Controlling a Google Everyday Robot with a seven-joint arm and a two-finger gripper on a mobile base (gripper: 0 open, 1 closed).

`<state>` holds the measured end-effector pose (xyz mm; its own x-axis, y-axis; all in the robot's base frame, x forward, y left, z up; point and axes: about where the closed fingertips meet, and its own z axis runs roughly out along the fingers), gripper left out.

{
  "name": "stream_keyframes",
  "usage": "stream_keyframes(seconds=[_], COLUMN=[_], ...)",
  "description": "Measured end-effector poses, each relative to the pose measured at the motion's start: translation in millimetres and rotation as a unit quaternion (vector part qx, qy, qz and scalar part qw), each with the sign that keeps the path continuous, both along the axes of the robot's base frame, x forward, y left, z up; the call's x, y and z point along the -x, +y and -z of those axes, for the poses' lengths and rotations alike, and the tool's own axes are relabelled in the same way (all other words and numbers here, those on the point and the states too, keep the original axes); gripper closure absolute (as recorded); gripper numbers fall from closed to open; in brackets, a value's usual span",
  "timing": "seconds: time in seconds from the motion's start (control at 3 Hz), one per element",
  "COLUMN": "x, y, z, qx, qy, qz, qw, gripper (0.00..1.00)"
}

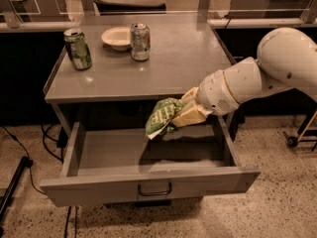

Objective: Place green jalapeno chip bag into top drawer

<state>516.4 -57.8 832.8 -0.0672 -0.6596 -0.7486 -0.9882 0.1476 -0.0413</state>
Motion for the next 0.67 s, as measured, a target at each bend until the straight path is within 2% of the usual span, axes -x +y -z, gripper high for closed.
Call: stream_keyframes(seconds=[0.33,0.67], x=[-7,-13], y=[2,6], z=[36,61], qx=[0.006,0.018], qy=[0.001,-0.03], qz=[-0.007,-0.014], qw=[1.0,0.9993], gripper=[1.0,1.0])
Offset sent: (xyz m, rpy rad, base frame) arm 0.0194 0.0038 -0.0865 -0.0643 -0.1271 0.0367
